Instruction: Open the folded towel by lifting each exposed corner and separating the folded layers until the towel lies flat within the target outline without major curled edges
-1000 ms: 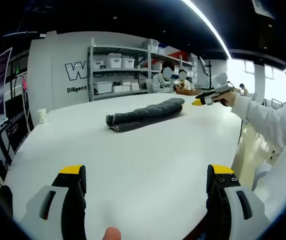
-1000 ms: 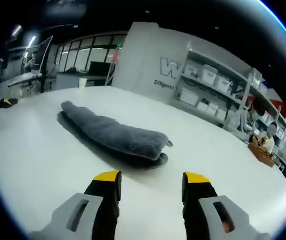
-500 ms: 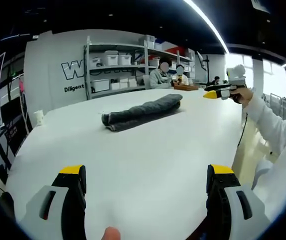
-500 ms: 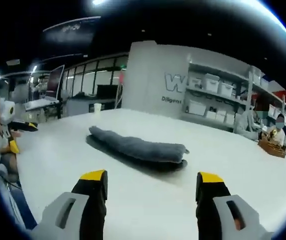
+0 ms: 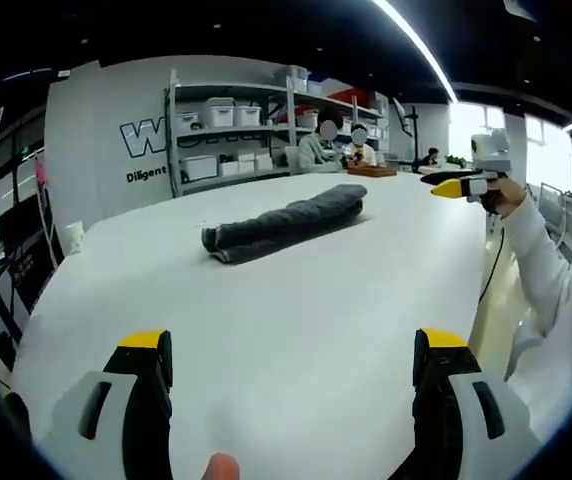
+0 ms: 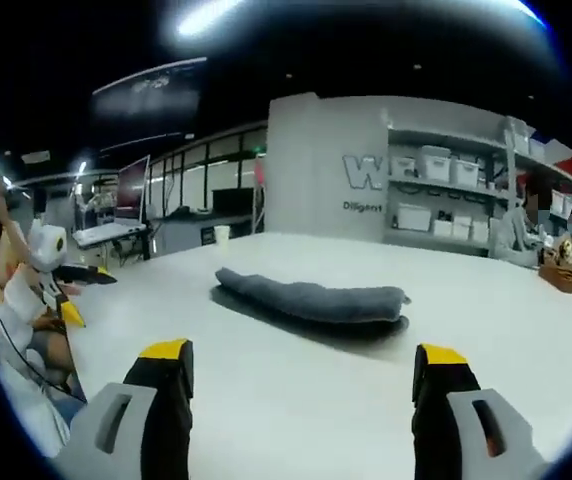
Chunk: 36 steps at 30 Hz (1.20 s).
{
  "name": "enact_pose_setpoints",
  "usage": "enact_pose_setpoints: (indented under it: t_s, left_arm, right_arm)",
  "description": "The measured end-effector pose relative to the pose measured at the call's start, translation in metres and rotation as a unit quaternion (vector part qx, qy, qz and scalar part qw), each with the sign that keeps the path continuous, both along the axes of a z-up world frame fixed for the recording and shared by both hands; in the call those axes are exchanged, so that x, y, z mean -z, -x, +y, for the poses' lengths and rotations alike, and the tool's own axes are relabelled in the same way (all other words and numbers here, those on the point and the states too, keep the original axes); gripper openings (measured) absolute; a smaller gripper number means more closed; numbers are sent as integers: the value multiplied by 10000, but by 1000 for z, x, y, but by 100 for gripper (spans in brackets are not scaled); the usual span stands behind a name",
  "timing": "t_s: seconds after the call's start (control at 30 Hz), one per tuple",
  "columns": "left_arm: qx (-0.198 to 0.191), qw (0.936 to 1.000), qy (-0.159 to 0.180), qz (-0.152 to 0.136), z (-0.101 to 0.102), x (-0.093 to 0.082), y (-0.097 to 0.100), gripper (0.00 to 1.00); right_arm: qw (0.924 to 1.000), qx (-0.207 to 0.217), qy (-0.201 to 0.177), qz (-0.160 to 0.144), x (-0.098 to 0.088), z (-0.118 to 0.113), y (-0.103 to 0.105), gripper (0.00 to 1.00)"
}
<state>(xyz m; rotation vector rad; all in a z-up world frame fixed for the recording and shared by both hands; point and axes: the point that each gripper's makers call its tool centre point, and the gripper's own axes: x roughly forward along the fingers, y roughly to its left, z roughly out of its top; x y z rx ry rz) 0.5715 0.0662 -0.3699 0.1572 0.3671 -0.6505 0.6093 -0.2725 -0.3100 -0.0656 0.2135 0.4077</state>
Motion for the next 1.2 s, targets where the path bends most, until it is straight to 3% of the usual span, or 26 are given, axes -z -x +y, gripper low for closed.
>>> enact_pose_setpoints:
  t_s: [0.13, 0.3, 0.47, 0.63, 0.73, 1.2]
  left_arm:
    - [-73, 9999, -53, 62, 4, 1, -2, 100]
    - [-91, 9996, -236, 111, 6, 3, -4, 100]
    - [-85, 9996, -215, 134, 1, 2, -7, 100]
    - [144, 9995, -251, 103, -15, -3, -9, 100]
    - [382, 9993, -24, 27, -31, -7, -14, 100]
    - [858, 9957, 46, 349, -75, 1, -54, 100]
  right_arm:
    - [9999, -104, 19, 115, 1, 2, 7, 98]
    - [9986, -12, 370, 367, 12, -6, 14, 99]
    - [9992, 0, 279, 280, 5, -7, 19, 99]
    - [9992, -141, 250, 289, 5, 1, 22, 99]
    - [9990, -199, 234, 329, 8, 2, 24, 99]
    - [9999, -123, 53, 94, -10, -16, 37, 99]
